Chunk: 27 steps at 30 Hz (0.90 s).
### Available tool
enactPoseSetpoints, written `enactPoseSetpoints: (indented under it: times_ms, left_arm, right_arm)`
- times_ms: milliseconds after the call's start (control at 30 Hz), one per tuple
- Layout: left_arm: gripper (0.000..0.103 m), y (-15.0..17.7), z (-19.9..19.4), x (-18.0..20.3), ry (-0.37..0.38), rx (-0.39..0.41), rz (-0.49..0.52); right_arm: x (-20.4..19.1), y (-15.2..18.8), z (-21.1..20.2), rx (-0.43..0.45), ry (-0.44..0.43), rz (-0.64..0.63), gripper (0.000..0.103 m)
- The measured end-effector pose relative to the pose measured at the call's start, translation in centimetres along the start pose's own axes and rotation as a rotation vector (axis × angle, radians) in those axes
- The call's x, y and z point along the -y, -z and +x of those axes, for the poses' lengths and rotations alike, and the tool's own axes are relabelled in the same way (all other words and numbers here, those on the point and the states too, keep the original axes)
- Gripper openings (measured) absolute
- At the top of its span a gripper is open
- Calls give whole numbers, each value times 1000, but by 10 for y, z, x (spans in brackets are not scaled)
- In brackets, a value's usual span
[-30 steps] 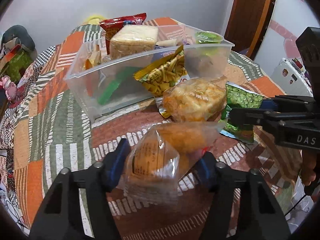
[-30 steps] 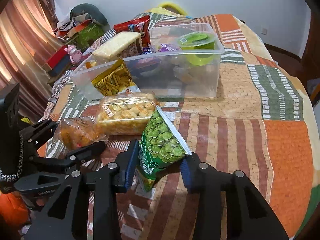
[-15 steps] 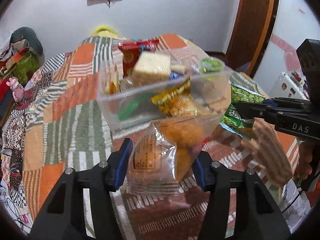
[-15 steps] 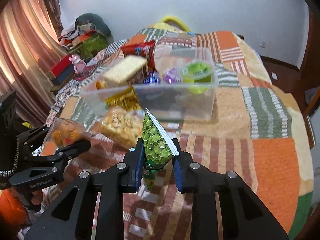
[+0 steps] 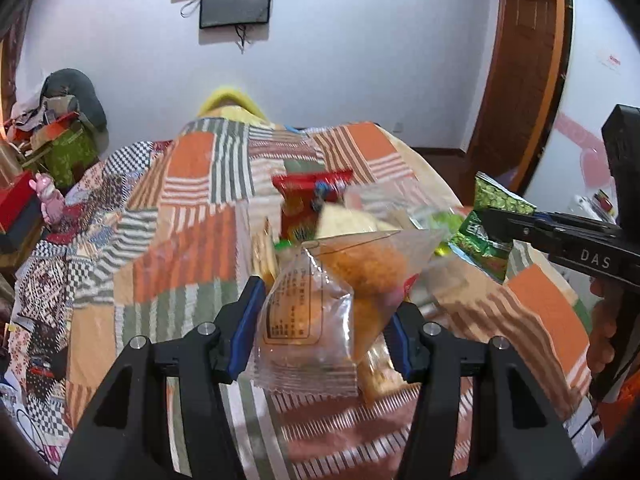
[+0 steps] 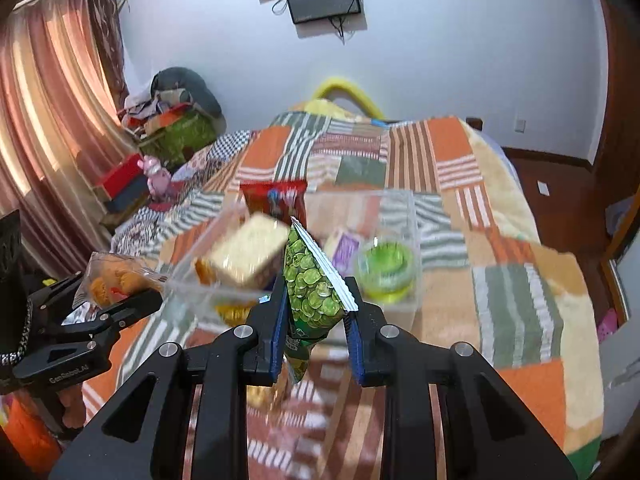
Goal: Organize snacks
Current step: 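Lower the pastry bag into the box with the left tool while the right tool drops the pea bag in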
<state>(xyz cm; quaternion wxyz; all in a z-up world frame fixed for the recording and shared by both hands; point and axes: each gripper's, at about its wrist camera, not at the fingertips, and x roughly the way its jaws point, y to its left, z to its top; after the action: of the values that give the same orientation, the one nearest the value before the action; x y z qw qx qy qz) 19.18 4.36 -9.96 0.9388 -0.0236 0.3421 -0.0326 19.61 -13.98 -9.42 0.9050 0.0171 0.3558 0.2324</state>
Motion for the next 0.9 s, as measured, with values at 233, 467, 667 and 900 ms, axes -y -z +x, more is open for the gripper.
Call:
enactPoseSetpoints:
  times_ms: [233, 467, 667, 900]
  left_arm:
    - [56, -28, 27, -10, -41, 17, -5]
    - [56, -45, 61, -18, -60, -3, -10]
    - [56, -47, 90, -24, -72, -44, -32]
    - [61, -47, 103, -24, -63, -85, -43]
  right_arm:
    - [-1, -27, 18, 26, 15, -14, 23]
    - [4, -39, 55, -18, 6, 0, 23]
    - [3, -44, 84, -65, 13, 1, 24]
    - [4, -42, 96, -105, 11, -6, 26]
